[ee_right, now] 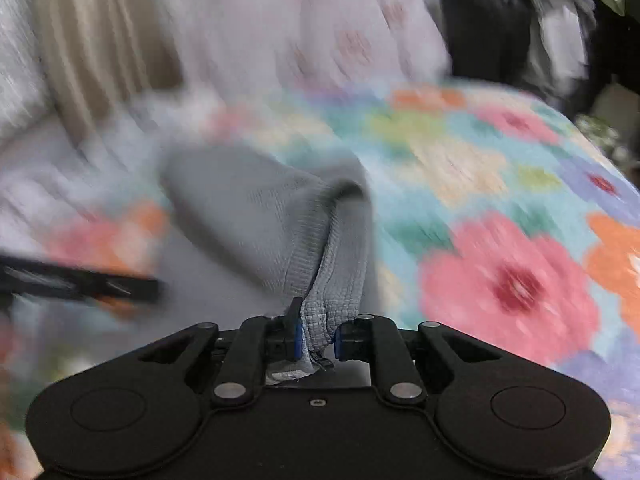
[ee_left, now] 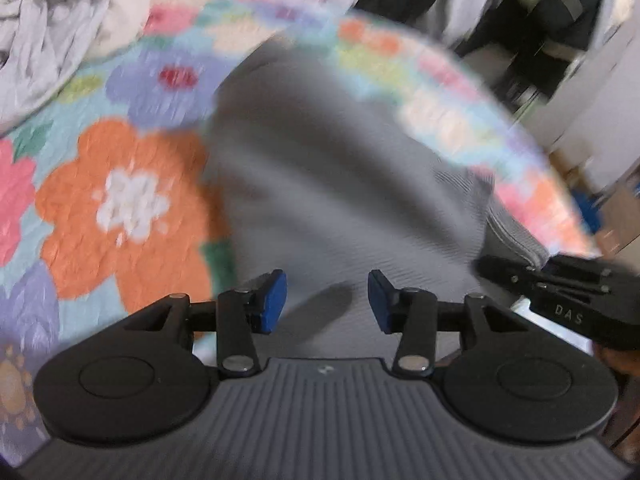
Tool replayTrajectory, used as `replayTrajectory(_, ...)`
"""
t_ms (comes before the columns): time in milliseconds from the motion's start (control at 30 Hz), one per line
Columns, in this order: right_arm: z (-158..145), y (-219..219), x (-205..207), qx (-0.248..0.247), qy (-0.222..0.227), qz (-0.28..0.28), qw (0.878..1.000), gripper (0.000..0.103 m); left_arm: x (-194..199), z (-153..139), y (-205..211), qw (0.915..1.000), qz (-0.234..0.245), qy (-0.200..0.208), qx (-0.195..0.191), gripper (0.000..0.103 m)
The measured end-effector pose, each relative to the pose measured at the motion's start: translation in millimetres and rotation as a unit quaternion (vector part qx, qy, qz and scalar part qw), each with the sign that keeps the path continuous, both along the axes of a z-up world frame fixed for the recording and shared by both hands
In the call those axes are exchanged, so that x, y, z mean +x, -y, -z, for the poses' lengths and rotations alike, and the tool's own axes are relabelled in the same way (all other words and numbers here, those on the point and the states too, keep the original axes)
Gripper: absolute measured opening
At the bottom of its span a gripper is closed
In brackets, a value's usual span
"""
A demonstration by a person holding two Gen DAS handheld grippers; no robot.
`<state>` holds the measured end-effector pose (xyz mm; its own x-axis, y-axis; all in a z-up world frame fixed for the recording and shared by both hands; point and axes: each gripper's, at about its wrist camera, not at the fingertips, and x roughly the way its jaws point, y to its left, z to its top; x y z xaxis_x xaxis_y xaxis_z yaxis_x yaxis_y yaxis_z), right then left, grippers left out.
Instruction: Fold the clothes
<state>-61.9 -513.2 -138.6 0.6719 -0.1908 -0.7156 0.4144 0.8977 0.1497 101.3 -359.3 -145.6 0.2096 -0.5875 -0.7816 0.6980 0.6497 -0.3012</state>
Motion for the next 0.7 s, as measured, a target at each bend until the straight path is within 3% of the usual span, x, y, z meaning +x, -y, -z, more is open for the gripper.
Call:
replayTrajectory(33, 11.7, 10.5, 6.3, 0.002, -0.041, 0.001, 0.999, 0.018, 0.3, 6.3, 1.9, 0.9999, -0.005, -0.001, 0.011, 0.044)
replayTrajectory(67, 15.1, 15.4, 7.6, 0.017, -0.044, 0.008, 0.999, 0.019, 0.4, 11.3, 3.3, 0.9997, -0.008, -0.002, 0.021, 0.044)
replayTrajectory(133, 10.8, 31.8, 0.3, 0.047, -0.026, 0.009, 0.999, 0.027, -0.5, 8.0, 0.7, 0.9997, -0.007, 0.002, 0.023, 0.044)
replayTrajectory(200, 6.1, 34.5, -7.8, 0.045, -0.013, 0.013, 0.999, 0.036, 0.9, 2.6, -3.0, 0.9997, -0.006, 0.003, 0.025, 0.044)
replayTrajectory(333, -11.5, 49.1, -40.0, -0.009, 0.058, 0.035, 0.998, 0.037, 5.1, -20.6, -15.8, 0.9997, -0.005, 0.016, -0.021, 0.045)
replayTrajectory(367, -15.9, 46.1, -39.0, -0.002, 0.08, 0.039, 0.996, 0.037, 7.4, -27.2, -18.3, 0.9991, -0.004, 0.019, -0.037, 0.045)
replayTrajectory(433, -25.9, 60.1, -20.5, 0.064, 0.116, 0.02, 0.991, 0.038, 14.2, -38.3, -16.5, 0.998, -0.003, 0.022, -0.059, 0.045)
replayTrajectory(500, -44.8, 49.3, 28.4, 0.116, 0.109, -0.034, 0.987, 0.039, 26.8, -42.7, -7.4, 0.9974, -0.003, 0.026, -0.067, 0.045)
replayTrajectory(533, -56.0, 33.2, 61.9, 0.118, 0.094, -0.065, 0.986, 0.041, 32.9, -43.1, -2.4, 0.9972, -0.003, 0.028, -0.069, 0.045)
replayTrajectory(600, -59.2, 27.3, 113.8, 0.112, 0.064, -0.112, 0.985, 0.058, 44.0, -42.5, 5.7, 0.9969, -0.005, 0.028, -0.073, 0.045)
replayTrajectory(700, -47.3, 22.9, 158.4, 0.09, 0.024, -0.113, 0.989, 0.061, 53.9, -39.2, 10.0, 0.9971, -0.01, 0.026, -0.071, 0.045)
